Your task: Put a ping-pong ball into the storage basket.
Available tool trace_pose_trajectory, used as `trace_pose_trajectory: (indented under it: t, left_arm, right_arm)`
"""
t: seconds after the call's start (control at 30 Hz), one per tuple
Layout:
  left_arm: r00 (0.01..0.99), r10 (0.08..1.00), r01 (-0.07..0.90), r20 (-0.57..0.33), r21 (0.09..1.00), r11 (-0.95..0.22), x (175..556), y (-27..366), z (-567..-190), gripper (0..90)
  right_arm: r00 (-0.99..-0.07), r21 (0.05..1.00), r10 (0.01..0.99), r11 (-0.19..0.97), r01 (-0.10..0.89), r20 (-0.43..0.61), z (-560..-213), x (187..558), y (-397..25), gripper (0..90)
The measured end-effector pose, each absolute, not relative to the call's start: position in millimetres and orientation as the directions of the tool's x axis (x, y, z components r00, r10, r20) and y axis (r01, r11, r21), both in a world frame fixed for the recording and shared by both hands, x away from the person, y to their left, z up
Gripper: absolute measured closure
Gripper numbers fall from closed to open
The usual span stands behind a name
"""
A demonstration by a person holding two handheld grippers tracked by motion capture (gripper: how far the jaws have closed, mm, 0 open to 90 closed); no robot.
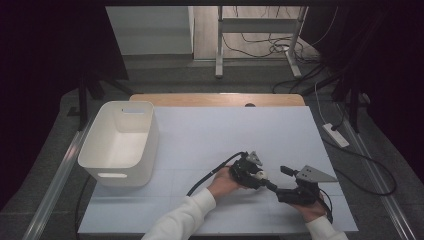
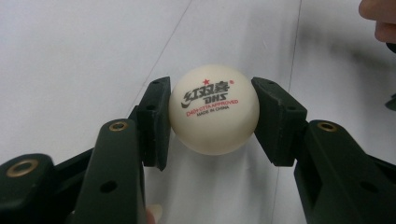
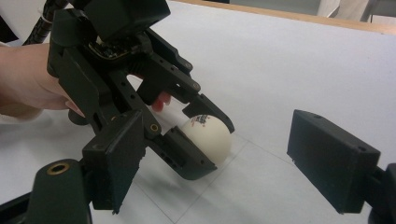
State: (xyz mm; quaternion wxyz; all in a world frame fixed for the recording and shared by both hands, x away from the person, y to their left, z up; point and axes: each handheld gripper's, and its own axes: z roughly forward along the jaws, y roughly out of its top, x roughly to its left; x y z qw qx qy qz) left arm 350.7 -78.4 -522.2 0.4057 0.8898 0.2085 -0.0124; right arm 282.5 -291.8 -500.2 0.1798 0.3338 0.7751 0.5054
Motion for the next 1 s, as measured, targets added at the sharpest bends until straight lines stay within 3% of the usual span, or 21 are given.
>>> trace_pose_trajectory:
  t: [1.0]
  left_arm:
    - [0.897, 0.407, 0.393, -0.175, 0.737, -0.549, 349.9, -52.9, -507.8, 50.9]
  right_arm:
    - [-0.712, 0.903, 0.699, 0.266, 0.337, 0.06, -500.4, 282.8, -291.7, 18.9]
